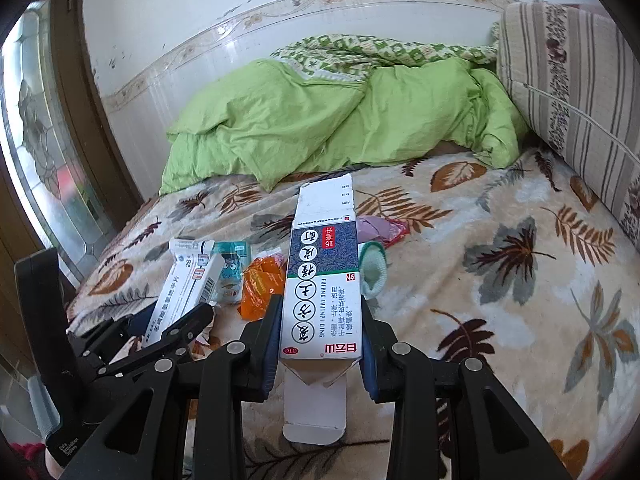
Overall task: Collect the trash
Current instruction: 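Carry both boxes over the red basket and open both tools to drop them, then move both tools back to the bed toward the white sock and cigarette pack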
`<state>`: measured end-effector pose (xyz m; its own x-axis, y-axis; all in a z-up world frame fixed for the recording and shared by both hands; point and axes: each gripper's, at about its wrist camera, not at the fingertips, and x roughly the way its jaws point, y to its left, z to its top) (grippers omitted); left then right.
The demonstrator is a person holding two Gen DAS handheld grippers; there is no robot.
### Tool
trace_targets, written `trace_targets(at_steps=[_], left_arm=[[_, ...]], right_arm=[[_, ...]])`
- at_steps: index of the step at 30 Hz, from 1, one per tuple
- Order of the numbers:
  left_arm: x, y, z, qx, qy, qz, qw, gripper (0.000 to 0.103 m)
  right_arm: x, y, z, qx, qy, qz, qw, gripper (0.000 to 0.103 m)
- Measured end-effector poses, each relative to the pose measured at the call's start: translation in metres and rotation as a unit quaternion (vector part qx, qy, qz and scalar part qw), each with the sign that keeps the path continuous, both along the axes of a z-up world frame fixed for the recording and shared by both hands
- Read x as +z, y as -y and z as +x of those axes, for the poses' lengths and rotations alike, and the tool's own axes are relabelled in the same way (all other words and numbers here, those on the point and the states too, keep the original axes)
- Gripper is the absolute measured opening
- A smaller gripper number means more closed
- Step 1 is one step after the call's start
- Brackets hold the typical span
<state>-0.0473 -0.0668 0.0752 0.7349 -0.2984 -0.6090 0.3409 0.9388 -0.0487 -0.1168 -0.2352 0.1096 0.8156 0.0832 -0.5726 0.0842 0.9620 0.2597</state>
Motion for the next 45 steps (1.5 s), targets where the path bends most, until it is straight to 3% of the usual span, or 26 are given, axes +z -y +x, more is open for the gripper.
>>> trace_targets(at_steps=[7,11,16,20,23,26,28,33,38,45], left_arm=[[0.017,0.025,-0.058,-0.089,-0.001,-0.02,0.9958,0.05],[0.028,0.056,-0.098,-0.158,-0.015,-0.034,0.9867,0.05],[0.042,0.118,-0.154,-0.268,-0.029,-0.034,0.9623,0.05],[0.048,0.178,-0.199,-0.355,-0.06,-0.037,0.9321,0.05],[0.045,0.22,-0.228,-0.406,-0.09,-0.033,0.9087,0.05],[0.038,0.256,-0.251,-0.436,-0.11,-0.027,0.8927,0.051],[0.034,0.273,-0.262,-0.45,-0.111,-0.014,0.886,0.061],[0.034,0.266,-0.263,-0.442,-0.108,-0.012,0.8903,0.066],[0.042,0.234,-0.229,-0.394,-0.096,-0.021,0.9138,0.068],[0.041,0.16,-0.176,-0.311,-0.087,-0.024,0.9461,0.069]], right_arm=[[0.011,0.044,-0.085,-0.037,0.001,0.073,0.997,0.035],[0.016,0.08,-0.15,-0.081,-0.003,0.063,0.995,0.035],[0.014,0.152,-0.238,-0.184,-0.012,0.076,0.98,0.035],[0.004,0.201,-0.298,-0.266,-0.022,0.096,0.959,0.035],[-0.005,0.223,-0.325,-0.298,-0.029,0.115,0.947,0.035],[-0.013,0.233,-0.34,-0.318,-0.034,0.117,0.94,0.037],[-0.017,0.24,-0.344,-0.328,-0.043,0.115,0.937,0.05],[-0.016,0.247,-0.351,-0.338,-0.035,0.115,0.933,0.053],[-0.013,0.238,-0.328,-0.305,-0.024,0.124,0.944,0.053],[0.0,0.188,-0.257,-0.2,-0.027,0.112,0.973,0.055]])
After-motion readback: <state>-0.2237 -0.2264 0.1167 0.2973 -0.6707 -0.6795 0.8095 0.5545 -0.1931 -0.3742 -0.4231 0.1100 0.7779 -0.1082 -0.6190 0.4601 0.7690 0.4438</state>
